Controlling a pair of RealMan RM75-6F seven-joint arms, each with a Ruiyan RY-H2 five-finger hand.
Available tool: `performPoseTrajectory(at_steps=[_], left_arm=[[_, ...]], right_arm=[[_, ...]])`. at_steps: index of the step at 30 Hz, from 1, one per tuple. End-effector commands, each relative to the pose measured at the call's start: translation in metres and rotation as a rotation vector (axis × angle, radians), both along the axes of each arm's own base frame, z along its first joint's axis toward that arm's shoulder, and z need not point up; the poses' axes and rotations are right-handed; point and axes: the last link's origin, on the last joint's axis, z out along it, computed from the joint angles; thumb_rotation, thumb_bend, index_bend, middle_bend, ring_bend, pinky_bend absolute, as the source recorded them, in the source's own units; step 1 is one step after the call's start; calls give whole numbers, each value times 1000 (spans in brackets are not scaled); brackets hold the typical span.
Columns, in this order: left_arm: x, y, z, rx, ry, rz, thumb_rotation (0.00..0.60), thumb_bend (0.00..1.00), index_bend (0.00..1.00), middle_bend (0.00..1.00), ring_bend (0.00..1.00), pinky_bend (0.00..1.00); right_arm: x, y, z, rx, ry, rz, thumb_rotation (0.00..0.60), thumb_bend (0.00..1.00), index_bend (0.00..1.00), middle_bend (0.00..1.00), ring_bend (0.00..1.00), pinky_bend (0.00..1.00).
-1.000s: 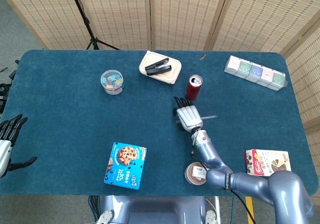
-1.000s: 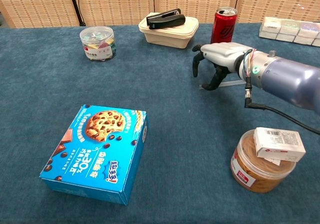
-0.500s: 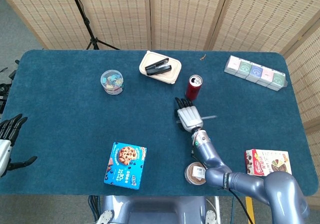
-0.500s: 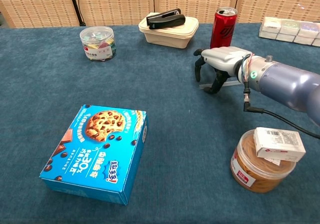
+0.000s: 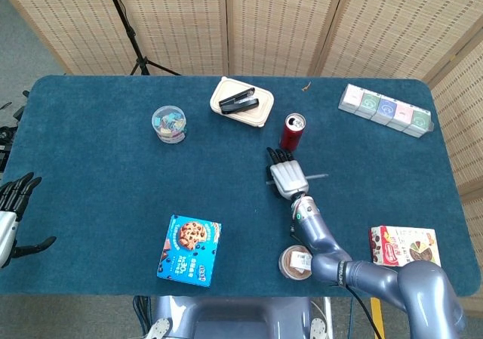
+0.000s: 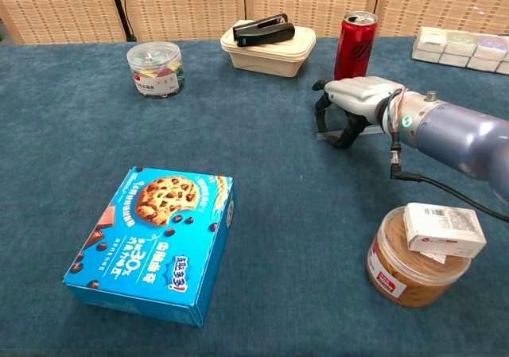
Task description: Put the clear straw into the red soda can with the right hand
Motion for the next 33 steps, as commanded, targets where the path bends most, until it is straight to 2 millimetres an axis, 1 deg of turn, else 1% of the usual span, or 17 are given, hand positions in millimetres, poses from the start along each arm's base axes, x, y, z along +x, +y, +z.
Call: performPoseTrajectory(at_steps=[1, 7, 11, 18, 21, 23, 26, 27, 29, 33], left_arm=[[0, 0, 0, 0, -1, 1, 600, 0, 0, 0, 0, 0], [0, 0, 0, -1, -2, 2, 600, 0, 0, 0, 0, 0], [-1, 1, 1, -3, -8, 6, 600, 0, 0, 0, 0, 0], [-4, 5, 2, -11, -18, 24, 600, 0, 0, 0, 0, 0], [-2, 8, 1, -24, -18, 16, 600, 0, 0, 0, 0, 0], [-2, 10, 1, -19, -14, 14, 600, 0, 0, 0, 0, 0], [-2, 11, 1, -9, -19, 24, 600, 0, 0, 0, 0, 0], [-2, 12, 1, 7, -16, 30, 600, 0, 0, 0, 0, 0], [-1, 14, -1, 18, -8, 32, 600, 0, 0, 0, 0, 0], [3, 14, -4, 21, 0, 24, 600, 0, 0, 0, 0, 0]], right_arm=[[0, 0, 0, -1, 1, 1, 600, 518, 517, 0, 0, 0], [0, 2, 4, -4, -9, 7, 600, 517, 529, 0, 0, 0], [4, 7, 14, -10, -63, 20, 600, 519, 531, 0, 0, 0], [17, 25, 55, -3, -214, 51, 600, 524, 540, 0, 0, 0], [30, 38, 87, 27, -342, 50, 600, 525, 545, 0, 0, 0], [36, 43, 101, 39, -380, 55, 600, 526, 548, 0, 0, 0], [45, 46, 119, 42, -416, 70, 600, 527, 551, 0, 0, 0], [54, 46, 131, 41, -462, 73, 600, 527, 552, 0, 0, 0], [61, 46, 140, 59, -498, 63, 600, 527, 554, 0, 0, 0], [82, 35, 160, 88, -577, 49, 600, 527, 557, 0, 0, 0]])
